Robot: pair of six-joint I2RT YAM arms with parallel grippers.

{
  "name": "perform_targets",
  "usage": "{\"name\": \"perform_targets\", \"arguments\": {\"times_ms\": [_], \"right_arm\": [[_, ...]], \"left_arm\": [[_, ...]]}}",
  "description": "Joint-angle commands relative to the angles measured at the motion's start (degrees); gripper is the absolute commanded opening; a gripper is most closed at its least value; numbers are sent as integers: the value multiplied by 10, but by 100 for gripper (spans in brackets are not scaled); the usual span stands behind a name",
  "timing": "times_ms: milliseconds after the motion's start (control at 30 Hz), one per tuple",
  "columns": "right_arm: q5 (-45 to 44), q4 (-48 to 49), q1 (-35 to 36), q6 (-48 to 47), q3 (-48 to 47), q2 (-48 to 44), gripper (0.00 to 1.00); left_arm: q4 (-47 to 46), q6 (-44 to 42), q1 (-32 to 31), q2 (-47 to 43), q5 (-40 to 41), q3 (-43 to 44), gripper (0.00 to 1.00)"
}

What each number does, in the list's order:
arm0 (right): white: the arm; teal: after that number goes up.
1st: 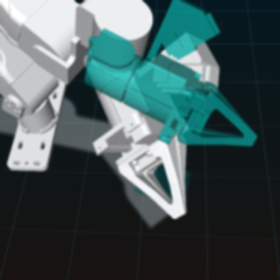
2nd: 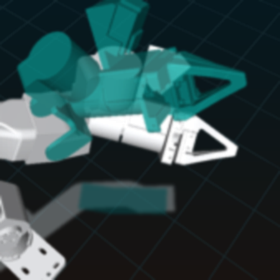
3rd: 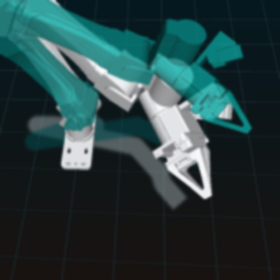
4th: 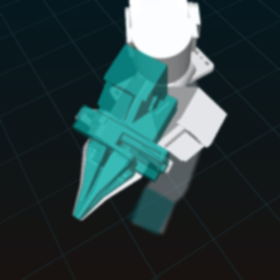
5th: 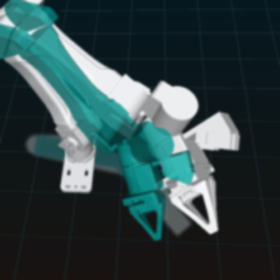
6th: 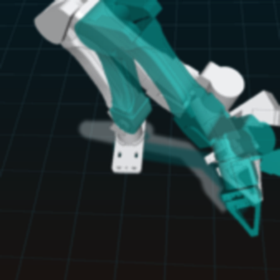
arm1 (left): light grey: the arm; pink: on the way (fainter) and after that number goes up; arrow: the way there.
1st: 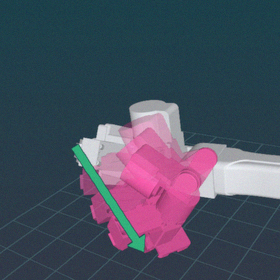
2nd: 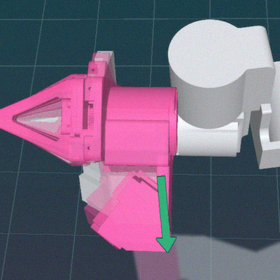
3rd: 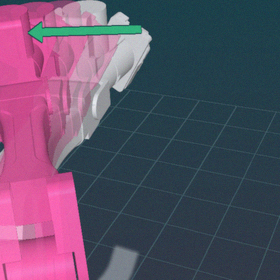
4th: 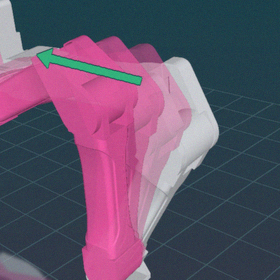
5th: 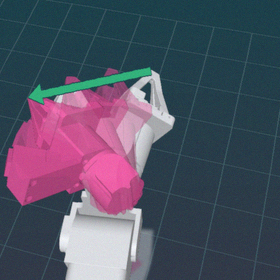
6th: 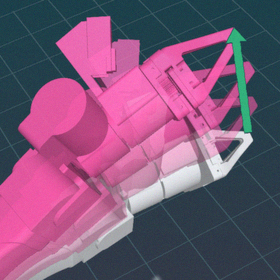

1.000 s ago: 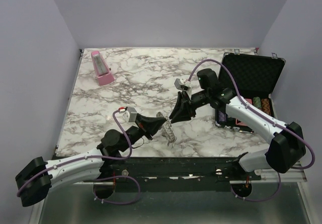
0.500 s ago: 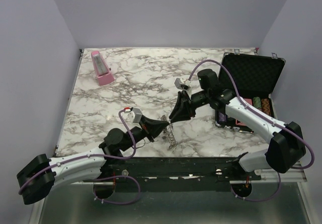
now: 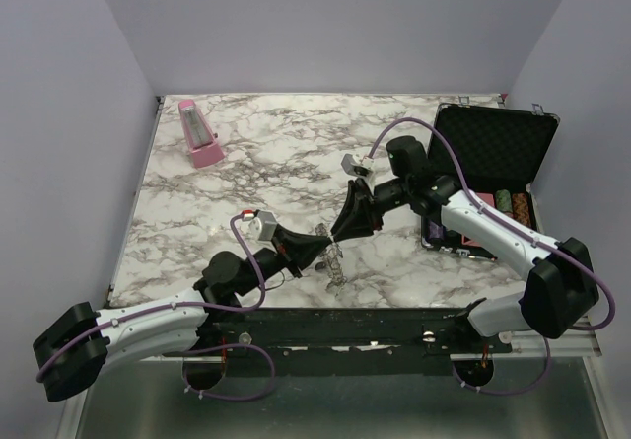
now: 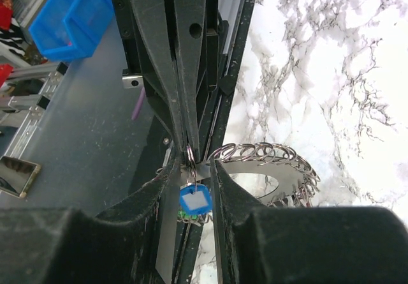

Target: Put the keys on the keyring

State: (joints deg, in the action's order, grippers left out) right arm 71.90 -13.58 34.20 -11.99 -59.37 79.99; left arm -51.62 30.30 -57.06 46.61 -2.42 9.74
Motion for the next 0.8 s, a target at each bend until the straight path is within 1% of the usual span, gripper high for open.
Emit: {"name": "perform_targets", "arguments": {"times_ms": [0,67,133,167,233,367,500,533,567,633,667,767], "right_arm": [[18,10,7,6,8,10,33],[19,10,9,6,9,10,33],[19,10,10,6,8,10,30],[19,10,10,6,8,11,27],[21,11,10,7,6,11,16],[32,11,10,7,5,6,5],[32,0,10,-7,1,4,2],[31,-16,11,-20,-3,4,2],[26,-28,10,-34,-6,4,2],[12,-62,10,-70,-13,5,2],[6,-77,10,-88,-18,6,2],[-13,-126,10,-130,-34,11,2]], "left_arm": [[-57,9,3,-10,-11,12,0],[-57,9,3,-12,-12,12,0],[-57,10,3,-13,-11,12,0],[-58,10,3,-12,-11,11,0],[-55,10,3,-13,-10,11,0],[-44,8,4,-15,-8,10,0],[-10,3,5,-36,-1,10,0],[19,-1,5,-48,4,12,6],[44,-6,6,-66,7,14,16],[138,-23,9,-112,11,33,43],[199,-38,11,-140,14,44,53],[378,-86,19,-208,9,102,67]]}}
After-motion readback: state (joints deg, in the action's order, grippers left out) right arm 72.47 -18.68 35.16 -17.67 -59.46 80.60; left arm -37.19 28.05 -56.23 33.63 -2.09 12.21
